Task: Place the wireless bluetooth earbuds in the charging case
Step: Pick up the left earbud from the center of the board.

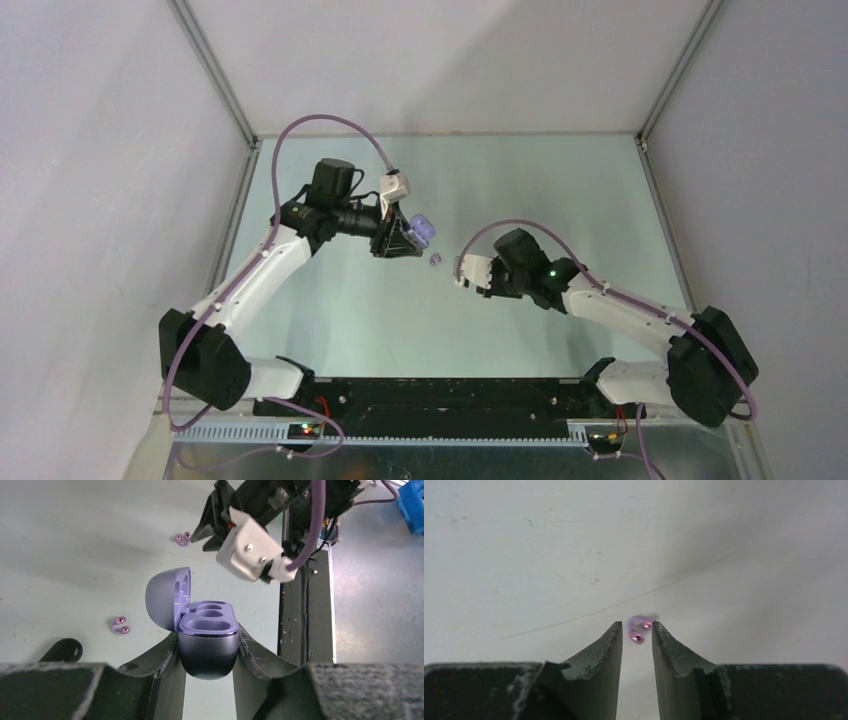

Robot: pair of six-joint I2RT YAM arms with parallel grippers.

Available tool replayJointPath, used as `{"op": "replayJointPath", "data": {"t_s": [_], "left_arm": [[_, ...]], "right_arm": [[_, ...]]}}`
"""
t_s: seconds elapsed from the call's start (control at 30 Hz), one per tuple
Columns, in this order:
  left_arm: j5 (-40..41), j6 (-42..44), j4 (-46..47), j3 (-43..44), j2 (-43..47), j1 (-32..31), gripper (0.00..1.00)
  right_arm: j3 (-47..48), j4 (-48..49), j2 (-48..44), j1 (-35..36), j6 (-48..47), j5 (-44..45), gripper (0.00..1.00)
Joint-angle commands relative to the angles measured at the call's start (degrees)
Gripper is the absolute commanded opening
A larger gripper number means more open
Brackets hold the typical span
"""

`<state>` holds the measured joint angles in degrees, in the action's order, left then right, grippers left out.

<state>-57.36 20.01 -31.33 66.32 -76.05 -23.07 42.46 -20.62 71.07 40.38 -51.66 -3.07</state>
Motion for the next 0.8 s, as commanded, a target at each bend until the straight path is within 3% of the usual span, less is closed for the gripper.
{"op": "replayJointPath", "data": {"t_s": [0.0, 0.13, 0.27, 0.77], "left_arm": [[-1.78, 0.34, 1.19, -0.23, 0.12, 0.34, 0.00], [-1.43, 0.32, 1.15, -0.35, 0.89, 0.37, 0.00], [-1.50, 0.37, 1.25, -0.41, 1.01, 0.39, 0.00], [-1.06, 0.39, 1.12, -0.17, 0.68, 0.34, 0.00]], "right_arm": [[3.28, -8.08, 4.37, 4.71, 12.43, 7.28, 0.33], [4.65, -7.66, 10.13, 8.98, 15.66, 20.32, 0.33], [6.18, -8.23, 14.59, 10.31, 18.68, 26.03, 0.31], [11.31, -10.33, 24.72, 13.98, 25.22, 28.92, 0.28]]}}
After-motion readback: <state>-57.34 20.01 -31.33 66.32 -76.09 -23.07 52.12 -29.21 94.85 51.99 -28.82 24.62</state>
